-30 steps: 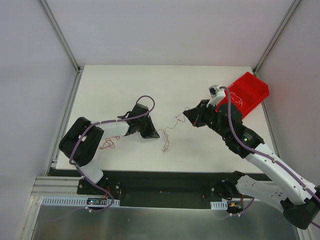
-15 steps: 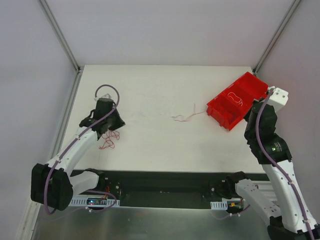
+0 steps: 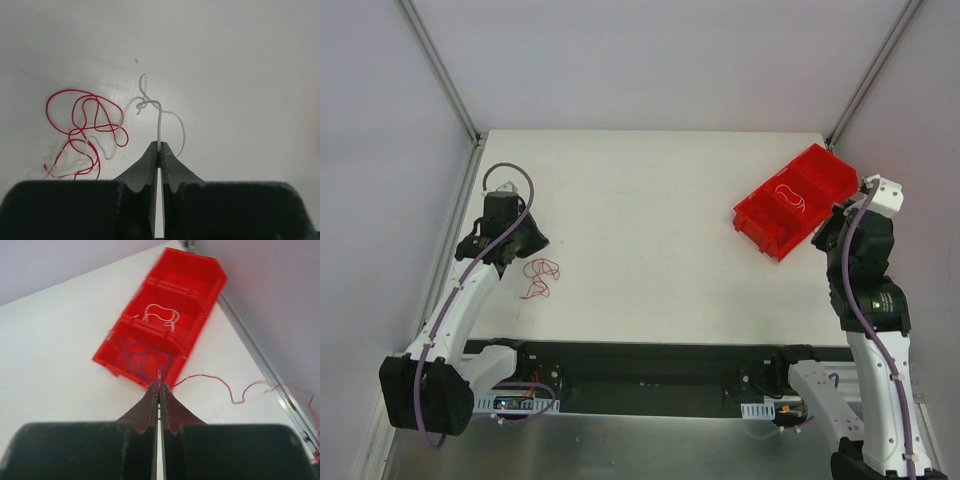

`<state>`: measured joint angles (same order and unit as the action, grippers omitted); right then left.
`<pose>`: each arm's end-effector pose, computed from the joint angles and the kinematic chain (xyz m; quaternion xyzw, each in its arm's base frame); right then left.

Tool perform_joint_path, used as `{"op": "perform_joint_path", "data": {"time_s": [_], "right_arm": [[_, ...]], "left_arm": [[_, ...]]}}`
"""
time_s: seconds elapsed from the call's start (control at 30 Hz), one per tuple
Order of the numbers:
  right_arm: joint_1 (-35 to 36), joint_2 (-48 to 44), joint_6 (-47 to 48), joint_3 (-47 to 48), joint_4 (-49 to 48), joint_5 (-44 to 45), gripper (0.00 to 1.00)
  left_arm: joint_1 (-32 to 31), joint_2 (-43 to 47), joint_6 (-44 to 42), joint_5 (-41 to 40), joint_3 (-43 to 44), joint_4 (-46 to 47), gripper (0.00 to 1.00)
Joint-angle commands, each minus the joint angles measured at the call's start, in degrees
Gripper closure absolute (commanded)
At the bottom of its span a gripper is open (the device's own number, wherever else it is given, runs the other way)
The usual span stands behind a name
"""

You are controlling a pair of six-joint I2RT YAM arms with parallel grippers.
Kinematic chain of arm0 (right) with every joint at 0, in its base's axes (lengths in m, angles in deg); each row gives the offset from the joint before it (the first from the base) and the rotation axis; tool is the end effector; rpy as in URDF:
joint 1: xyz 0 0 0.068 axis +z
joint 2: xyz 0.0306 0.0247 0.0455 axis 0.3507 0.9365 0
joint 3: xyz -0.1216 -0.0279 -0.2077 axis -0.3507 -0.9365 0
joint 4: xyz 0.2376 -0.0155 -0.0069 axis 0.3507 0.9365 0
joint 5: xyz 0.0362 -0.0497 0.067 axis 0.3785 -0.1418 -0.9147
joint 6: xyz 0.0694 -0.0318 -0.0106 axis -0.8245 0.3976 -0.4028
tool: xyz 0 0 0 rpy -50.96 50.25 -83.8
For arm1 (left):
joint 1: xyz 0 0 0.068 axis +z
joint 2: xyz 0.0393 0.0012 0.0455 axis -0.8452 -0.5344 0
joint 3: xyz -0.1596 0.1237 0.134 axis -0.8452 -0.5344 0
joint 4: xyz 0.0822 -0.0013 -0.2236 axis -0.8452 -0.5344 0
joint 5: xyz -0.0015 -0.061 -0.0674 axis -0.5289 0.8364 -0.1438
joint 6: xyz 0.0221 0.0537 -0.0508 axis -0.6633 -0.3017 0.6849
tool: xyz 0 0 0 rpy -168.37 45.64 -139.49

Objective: Untangle the cables

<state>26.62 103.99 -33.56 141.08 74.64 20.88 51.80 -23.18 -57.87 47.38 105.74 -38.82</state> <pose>0.1611 -0.0113 0.3652 0.0867 0.7741 -0.1498 0.6089 0.2344 -0.0256 0.2412 -0.1978 0.8767 -0.1507 0.4118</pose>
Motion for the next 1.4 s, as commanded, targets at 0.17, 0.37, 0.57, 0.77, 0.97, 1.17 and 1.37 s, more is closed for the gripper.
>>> {"op": "perform_joint_path", "data": {"time_s": [0.17,0.37,0.57,0.77,0.97,1.17,1.37], "right_arm": [[-0.3,-1.9,0.8,7.0,-1.3,-34.8,1.00],[-0.3,-0.5,-6.4,6.0,-6.8,-49.8,1.00],[0.4,1.9,-14.1,0.5,-16.8,-60.7,1.00],[6.8,5.4,-14.6,-2.9,-18.8,-59.7,1.00],[9.2,5.3,-13.1,-2.5,-17.0,-59.5,1.00],[10.0,5.1,-15.8,-3.9,-19.9,-61.5,1.00],[13.2,7.8,-16.0,-7.0,-21.6,-59.1,1.00]], "left_arm": [[-1.8,-7.6,-3.9,19.0,9.2,4.6,1.00],[-2.1,-15.3,-4.4,24.4,6.8,5.3,0.94],[-2.4,-10.1,-6.5,26.2,4.3,7.3,0.48],[-7.7,-6.6,-11.0,32.3,7.0,9.5,0.19],[-23.0,-7.4,-13.2,29.3,7.6,16.4,0.36],[-27.4,-7.2,-8.3,34.6,2.1,33.7,0.22],[-28.2,-7.3,-8.5,31.4,4.4,32.4,0.32]]}}
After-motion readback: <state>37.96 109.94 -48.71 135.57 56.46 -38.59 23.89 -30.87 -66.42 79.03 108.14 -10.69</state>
